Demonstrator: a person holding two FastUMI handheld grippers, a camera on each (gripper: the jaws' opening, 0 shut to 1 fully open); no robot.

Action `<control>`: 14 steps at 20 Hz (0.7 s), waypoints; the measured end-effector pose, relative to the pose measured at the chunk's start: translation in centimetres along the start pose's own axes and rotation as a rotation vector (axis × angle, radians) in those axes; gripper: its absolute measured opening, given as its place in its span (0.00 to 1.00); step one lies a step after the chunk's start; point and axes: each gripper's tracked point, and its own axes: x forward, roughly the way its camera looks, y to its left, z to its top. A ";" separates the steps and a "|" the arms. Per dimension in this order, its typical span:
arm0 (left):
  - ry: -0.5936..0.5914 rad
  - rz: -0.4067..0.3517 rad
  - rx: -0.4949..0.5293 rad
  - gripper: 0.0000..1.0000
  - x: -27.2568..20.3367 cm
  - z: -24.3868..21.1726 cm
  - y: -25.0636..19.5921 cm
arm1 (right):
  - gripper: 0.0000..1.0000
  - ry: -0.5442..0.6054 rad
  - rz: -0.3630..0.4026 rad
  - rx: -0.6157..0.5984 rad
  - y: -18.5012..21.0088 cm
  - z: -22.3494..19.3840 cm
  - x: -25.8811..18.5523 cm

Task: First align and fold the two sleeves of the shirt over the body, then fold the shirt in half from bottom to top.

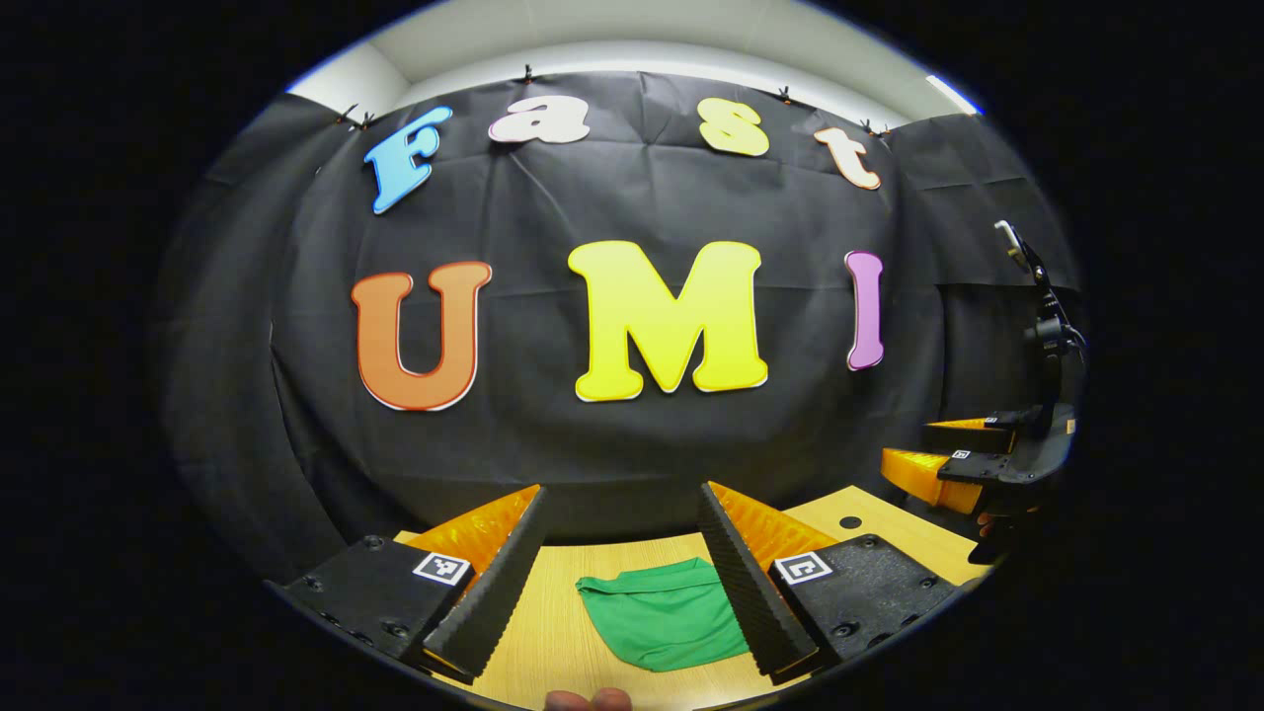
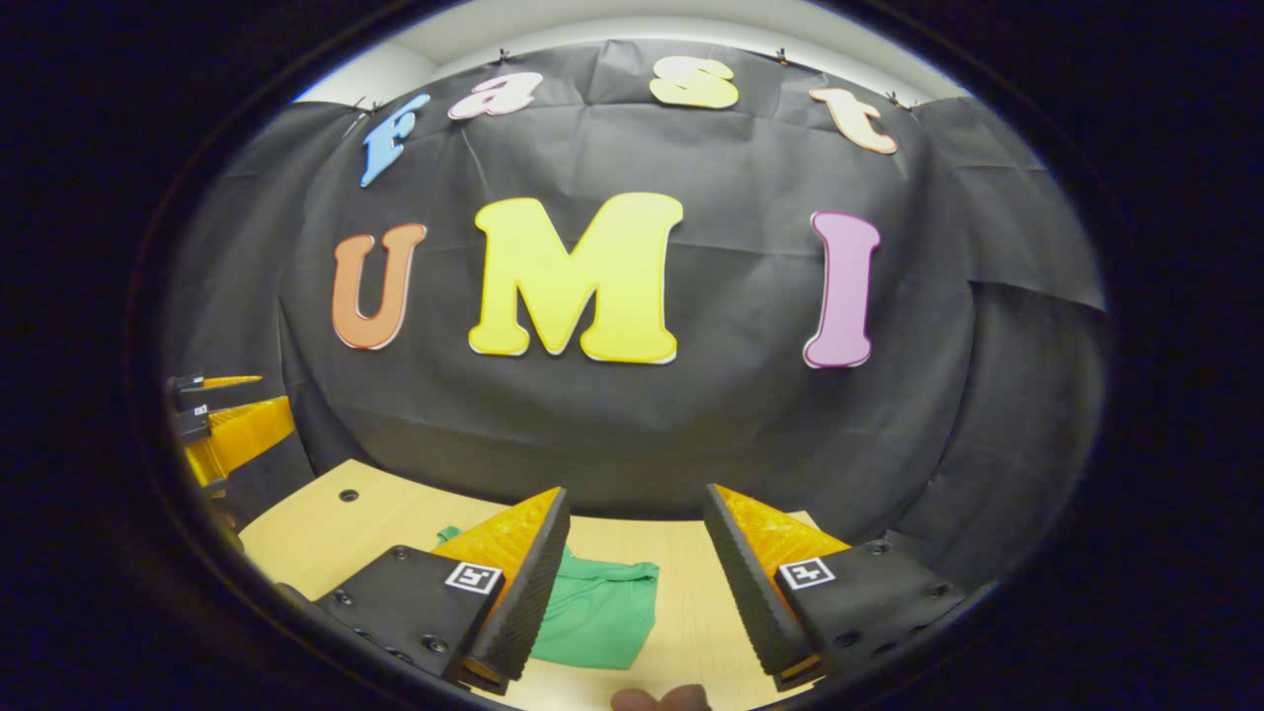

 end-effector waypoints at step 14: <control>-0.170 0.091 -0.015 0.96 -11.7 6.1 -1.4 | 0.90 -0.119 0.044 -0.005 3.0 2.5 -14.0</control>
